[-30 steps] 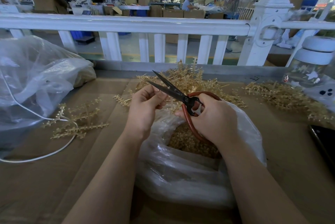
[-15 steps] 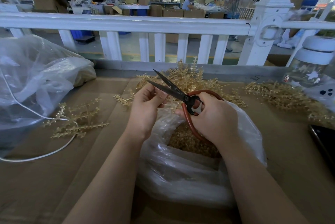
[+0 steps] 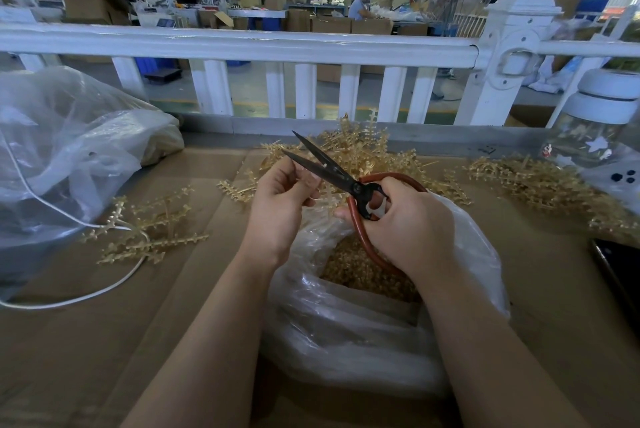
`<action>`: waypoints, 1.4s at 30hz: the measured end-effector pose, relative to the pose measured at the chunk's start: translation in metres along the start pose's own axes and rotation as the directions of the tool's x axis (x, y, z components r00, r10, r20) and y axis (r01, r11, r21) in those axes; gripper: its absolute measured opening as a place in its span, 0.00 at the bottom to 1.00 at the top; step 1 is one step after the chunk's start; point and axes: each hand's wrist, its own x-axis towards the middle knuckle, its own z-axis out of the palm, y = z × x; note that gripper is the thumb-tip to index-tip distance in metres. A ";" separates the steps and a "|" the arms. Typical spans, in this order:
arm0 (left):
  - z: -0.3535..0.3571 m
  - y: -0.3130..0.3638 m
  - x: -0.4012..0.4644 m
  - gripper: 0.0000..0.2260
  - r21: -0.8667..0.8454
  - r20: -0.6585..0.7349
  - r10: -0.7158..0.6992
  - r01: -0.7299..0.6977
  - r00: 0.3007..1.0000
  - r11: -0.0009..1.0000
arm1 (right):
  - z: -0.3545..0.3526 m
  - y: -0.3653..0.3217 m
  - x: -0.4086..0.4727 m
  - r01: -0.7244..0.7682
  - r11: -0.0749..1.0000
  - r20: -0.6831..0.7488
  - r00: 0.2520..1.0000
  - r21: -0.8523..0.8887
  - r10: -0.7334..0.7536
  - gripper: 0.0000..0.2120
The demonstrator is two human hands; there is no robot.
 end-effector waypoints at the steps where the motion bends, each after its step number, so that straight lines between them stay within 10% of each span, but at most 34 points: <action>1: 0.000 0.000 0.000 0.02 -0.004 -0.006 0.021 -0.021 1.000 1.000 | 0.000 0.000 0.000 0.000 1.000 -0.002 1.000 0.005 0.000 0.28; 15: -0.001 0.000 0.001 0.04 0.023 -0.108 0.134 -0.133 0.985 0.991 | -0.002 -0.001 0.000 0.004 0.999 -0.002 1.000 0.033 -0.004 0.39; 42: 0.003 0.002 -0.002 0.13 0.154 0.000 0.095 -0.094 0.995 0.984 | -0.003 -0.001 -0.001 0.011 0.999 0.018 1.000 0.033 -0.011 0.21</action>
